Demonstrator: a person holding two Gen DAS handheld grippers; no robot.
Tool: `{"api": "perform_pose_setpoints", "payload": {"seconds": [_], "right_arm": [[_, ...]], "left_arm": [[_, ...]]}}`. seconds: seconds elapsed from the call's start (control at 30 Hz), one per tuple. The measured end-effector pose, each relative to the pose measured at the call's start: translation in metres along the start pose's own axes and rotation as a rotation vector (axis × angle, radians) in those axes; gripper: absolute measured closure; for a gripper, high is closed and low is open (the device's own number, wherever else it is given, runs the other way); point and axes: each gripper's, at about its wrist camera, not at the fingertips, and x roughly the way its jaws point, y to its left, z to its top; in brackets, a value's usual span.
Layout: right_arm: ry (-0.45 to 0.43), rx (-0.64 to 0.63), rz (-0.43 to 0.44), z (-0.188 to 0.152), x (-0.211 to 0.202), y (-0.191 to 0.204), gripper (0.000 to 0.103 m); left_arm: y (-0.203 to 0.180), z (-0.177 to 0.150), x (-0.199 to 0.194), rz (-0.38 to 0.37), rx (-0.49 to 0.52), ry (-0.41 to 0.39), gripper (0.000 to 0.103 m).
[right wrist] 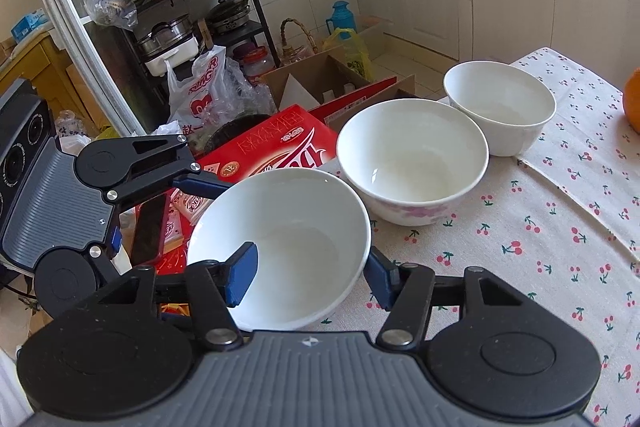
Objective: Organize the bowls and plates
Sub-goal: 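Lift the held white bowl and carry it toward the plate stack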
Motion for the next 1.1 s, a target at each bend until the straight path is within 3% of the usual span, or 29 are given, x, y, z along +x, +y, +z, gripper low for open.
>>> {"api": "perform_pose_setpoints", "payload": {"seconds": [0.73,1.1], "right_arm": [[-0.061,0.125,-0.204,-0.055,-0.074,-0.047,0.039],[-0.068,0.190,-0.269,-0.074,-0.091,-0.074,0.039]], "left_arm": [[-0.055,0.053,0.048,-0.184,0.121,-0.055,0.014],[-0.074,0.072,0.076,-0.238,0.173,-0.067,0.014]]}}
